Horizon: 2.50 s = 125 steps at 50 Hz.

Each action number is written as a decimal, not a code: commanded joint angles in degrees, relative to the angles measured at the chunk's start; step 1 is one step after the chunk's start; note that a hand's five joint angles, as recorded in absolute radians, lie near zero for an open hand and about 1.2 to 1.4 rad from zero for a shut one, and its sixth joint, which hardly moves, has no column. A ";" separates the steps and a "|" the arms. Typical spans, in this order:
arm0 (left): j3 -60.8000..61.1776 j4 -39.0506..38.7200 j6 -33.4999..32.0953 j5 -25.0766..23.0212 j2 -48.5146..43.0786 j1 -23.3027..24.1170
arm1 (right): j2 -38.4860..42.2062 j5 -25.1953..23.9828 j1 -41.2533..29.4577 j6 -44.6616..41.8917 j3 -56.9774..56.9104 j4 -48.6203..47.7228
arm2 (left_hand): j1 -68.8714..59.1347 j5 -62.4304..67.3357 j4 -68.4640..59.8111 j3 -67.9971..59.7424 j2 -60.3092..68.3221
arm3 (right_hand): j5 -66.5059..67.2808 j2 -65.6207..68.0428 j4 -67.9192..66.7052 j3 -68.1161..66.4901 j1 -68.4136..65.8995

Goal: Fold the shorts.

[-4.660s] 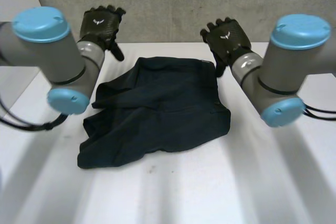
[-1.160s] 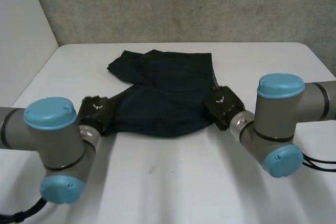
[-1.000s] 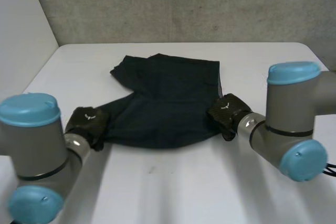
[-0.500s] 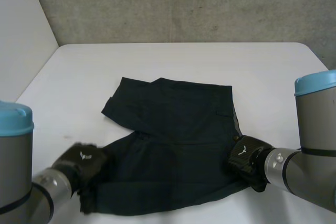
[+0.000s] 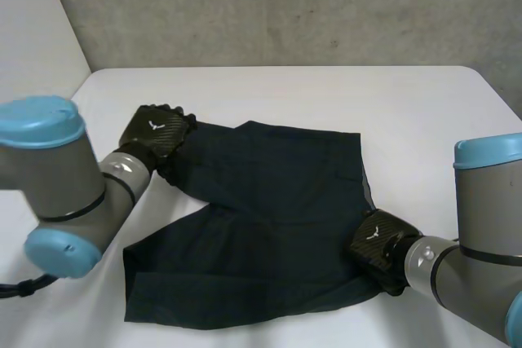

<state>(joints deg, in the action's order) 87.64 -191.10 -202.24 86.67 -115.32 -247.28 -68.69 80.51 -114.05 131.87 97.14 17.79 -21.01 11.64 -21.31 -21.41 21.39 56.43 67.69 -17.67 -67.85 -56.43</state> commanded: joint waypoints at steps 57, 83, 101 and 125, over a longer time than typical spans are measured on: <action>19.14 31.14 8.88 7.02 20.23 8.65 | 0.22 0.17 -0.56 4.10 -0.81 -2.68 | -1.48 0.85 -1.18 -1.08 1.11 | 13.57 12.31 -62.33 -12.15 -23.57; 18.17 30.79 10.81 8.07 27.78 10.76 | 0.31 0.52 -0.56 4.18 -0.90 -2.76 | -9.56 8.93 -9.26 -9.16 9.18 | 13.57 12.31 -62.33 -12.15 -23.57; 27.14 27.81 14.95 8.34 21.02 13.84 | 0.31 0.70 -0.56 6.12 -0.72 -3.38 | -9.22 8.59 -8.92 -8.82 8.84 | 13.57 12.31 -62.33 -12.15 -23.57; -12.82 12.25 5.90 13.96 -1.73 7.08 | 7.95 3.60 -0.65 7.53 -23.39 -19.02 | -58.99 58.36 -58.69 -58.59 58.61 | 13.57 12.31 -62.33 -12.15 -23.57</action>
<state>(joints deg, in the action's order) 92.70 -179.15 -193.16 101.56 -103.10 -237.64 -66.88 82.36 -114.71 139.15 84.21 6.14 -65.92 55.65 -68.69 -67.94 68.37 56.43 67.67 -17.68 -67.85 -56.40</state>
